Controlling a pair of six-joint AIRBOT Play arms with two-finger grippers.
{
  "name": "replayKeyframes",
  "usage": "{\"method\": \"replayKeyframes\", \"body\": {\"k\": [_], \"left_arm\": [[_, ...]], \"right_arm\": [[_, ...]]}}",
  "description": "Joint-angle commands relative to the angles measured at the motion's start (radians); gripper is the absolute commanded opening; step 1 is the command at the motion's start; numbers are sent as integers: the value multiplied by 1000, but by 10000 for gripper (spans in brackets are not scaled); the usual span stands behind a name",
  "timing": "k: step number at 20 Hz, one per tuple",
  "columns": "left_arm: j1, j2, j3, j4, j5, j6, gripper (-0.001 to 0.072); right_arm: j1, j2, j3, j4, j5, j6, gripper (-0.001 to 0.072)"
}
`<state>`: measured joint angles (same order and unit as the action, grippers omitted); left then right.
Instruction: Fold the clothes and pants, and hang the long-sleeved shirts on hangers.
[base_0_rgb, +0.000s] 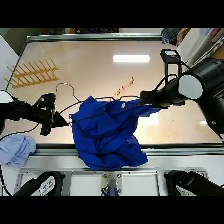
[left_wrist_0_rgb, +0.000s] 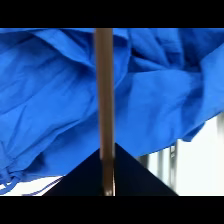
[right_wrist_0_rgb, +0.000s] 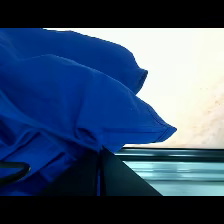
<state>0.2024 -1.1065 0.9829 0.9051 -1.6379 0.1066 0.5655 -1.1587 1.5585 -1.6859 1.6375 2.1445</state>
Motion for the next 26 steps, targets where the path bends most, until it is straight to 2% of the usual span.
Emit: {"method": "replayKeyframes", "body": {"k": [1,4,9,14,26], "left_arm": [[-42,3,-11,36,119,1,8],[-44,-2,-10,32,169,2,9],[-56,-97,39,35,77,2,8],[-103,-105,84,35,2,1,8],[-124,-80,87,35,-3,-2,8]], "right_arm": [[-2,1,1,1,37,-28,8],[-2,1,1,0,71,-29,8],[-2,1,1,-1,72,-51,8],[-2,0,1,-4,69,-50,9],[-2,0,1,-4,73,-49,8]]}}
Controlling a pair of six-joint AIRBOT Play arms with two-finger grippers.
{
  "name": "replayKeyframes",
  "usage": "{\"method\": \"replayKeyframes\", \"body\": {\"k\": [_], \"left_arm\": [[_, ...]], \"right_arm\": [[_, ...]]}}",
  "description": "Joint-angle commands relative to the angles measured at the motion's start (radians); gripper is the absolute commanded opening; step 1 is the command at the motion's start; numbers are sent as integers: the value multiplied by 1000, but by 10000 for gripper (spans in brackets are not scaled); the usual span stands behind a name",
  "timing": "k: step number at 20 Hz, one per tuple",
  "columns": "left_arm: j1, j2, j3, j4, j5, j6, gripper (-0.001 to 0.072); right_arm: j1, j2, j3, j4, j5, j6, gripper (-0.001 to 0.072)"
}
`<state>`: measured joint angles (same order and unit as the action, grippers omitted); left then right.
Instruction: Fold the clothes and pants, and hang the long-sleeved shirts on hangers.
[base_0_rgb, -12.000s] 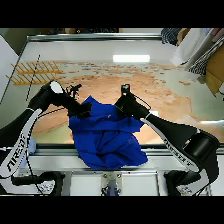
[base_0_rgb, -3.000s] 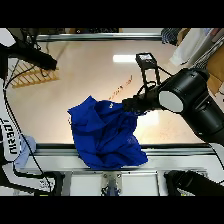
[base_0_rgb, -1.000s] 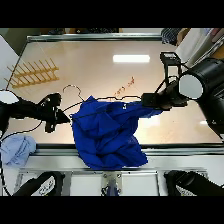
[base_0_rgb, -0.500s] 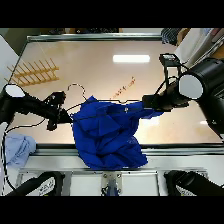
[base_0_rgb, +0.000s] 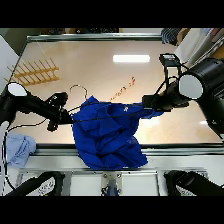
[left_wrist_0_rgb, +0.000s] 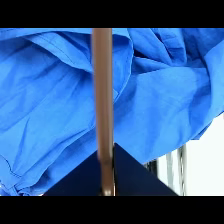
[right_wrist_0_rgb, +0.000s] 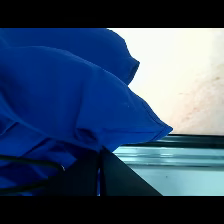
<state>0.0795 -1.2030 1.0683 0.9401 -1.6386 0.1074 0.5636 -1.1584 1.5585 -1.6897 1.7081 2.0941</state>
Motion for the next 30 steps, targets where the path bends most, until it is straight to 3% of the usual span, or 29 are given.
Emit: {"method": "replayKeyframes", "body": {"k": [1,19,30], "left_arm": [[-1,30,1,0,2,-3,9],[-3,-96,0,-50,49,-19,8],[-80,-97,0,-42,105,-19,8]], "right_arm": [[0,0,1,0,3,5,8],[0,0,1,0,2,4,9],[0,0,1,6,-5,4,8]]}}
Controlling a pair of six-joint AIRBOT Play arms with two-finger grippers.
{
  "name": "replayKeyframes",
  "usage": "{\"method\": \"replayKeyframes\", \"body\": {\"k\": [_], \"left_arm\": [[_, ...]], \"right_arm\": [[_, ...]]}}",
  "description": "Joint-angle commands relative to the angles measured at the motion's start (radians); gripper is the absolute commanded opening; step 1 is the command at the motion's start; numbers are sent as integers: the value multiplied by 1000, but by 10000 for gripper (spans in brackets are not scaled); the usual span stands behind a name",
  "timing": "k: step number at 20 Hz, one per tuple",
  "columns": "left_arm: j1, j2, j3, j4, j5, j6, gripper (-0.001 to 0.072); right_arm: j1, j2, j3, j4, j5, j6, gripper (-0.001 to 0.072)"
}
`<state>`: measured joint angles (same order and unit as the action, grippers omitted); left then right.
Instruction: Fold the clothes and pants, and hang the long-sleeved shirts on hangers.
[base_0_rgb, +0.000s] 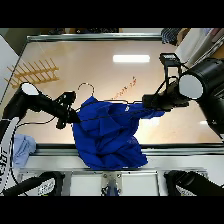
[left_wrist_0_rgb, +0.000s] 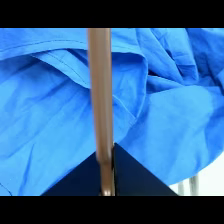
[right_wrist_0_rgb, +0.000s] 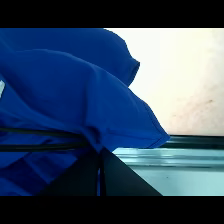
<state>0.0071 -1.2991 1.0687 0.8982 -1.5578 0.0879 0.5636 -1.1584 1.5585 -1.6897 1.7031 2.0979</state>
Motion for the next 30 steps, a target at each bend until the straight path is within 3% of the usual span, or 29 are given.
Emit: {"method": "replayKeyframes", "body": {"k": [1,10,16,25,30], "left_arm": [[-8,-1,0,0,25,1,8],[-8,-1,0,0,10,1,8],[-8,-1,0,0,18,1,9],[-8,-1,0,0,18,1,8],[-8,-1,0,0,16,1,9]], "right_arm": [[1,0,1,11,0,0,8],[1,0,44,-41,0,-27,8],[16,1,45,37,-4,-80,8],[97,1,45,34,-148,-87,8],[93,1,45,-76,-105,-86,8]]}}
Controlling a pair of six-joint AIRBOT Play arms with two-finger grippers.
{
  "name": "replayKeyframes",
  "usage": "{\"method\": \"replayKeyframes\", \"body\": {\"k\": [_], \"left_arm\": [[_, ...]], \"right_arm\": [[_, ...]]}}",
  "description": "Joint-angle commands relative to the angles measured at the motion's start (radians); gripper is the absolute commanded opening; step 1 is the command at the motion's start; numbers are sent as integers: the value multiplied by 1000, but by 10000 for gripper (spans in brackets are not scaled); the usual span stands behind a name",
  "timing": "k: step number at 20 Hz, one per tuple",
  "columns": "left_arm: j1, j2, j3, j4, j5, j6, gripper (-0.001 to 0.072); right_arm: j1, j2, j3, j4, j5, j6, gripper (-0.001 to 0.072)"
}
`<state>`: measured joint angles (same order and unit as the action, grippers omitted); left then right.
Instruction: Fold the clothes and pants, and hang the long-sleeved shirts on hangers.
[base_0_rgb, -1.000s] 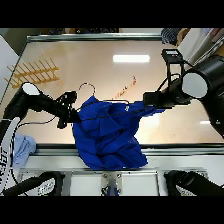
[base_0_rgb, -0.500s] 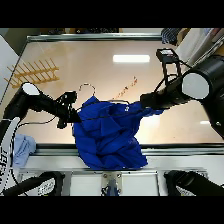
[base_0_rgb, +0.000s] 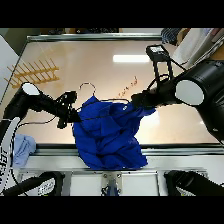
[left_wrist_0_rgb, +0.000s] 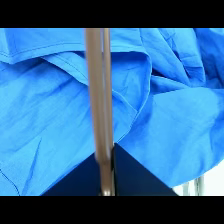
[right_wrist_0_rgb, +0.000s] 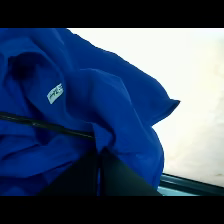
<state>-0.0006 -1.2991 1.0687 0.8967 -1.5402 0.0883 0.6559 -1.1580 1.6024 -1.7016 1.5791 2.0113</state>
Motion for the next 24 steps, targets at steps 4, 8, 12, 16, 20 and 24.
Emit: {"method": "replayKeyframes", "body": {"k": [4,8,12,16,20,24], "left_arm": [[0,-1,0,1,-1,0,8],[0,-1,0,1,-1,0,9],[0,-1,0,1,-1,0,9],[0,-1,0,1,-1,0,9],[0,-1,0,1,-1,0,9],[-1,-1,0,0,-1,0,9]], "right_arm": [[0,0,1,-111,15,1,8],[2,0,1,-112,-35,1,8],[3,0,1,-17,-87,0,8],[3,0,1,63,-88,0,8],[19,0,1,114,-87,0,8],[77,-1,1,114,-126,0,7]]}}
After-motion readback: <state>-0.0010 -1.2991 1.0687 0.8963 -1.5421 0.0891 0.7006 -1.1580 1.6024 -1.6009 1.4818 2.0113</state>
